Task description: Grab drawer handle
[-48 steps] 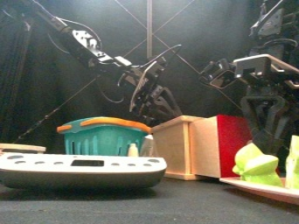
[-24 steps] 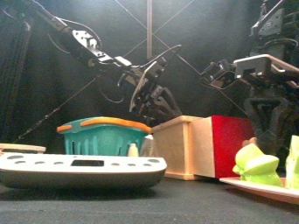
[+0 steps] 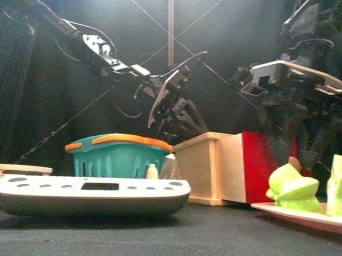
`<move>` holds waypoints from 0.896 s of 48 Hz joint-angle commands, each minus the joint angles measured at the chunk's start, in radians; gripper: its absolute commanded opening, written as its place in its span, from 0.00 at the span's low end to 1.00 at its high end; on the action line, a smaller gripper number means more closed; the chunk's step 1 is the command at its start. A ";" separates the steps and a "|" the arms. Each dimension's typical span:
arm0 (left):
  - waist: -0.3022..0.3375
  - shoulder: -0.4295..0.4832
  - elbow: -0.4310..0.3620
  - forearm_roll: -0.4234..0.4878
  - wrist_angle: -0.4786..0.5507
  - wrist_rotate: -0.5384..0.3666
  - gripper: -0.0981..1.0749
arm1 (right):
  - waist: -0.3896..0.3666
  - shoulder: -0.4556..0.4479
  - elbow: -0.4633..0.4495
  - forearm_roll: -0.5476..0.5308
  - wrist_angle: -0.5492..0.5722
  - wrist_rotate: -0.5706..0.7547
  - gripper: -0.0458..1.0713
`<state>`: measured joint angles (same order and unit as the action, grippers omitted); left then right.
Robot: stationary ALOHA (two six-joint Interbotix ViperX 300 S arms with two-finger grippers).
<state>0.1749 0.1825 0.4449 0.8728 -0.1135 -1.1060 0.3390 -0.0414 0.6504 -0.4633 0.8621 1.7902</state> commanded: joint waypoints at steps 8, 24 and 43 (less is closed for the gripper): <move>0.005 -0.012 -0.011 0.000 -0.002 0.002 0.52 | -0.002 0.003 -0.006 0.003 0.002 0.005 0.76; 0.006 -0.012 -0.011 0.000 -0.002 0.002 0.52 | -0.008 0.018 -0.009 0.005 0.003 0.006 0.56; 0.006 -0.012 -0.011 0.000 -0.002 0.000 0.52 | -0.003 0.021 -0.015 0.006 0.002 0.005 0.54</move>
<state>0.1749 0.1825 0.4433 0.8728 -0.1150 -1.1060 0.3329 -0.0077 0.6504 -0.4587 0.8636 1.7948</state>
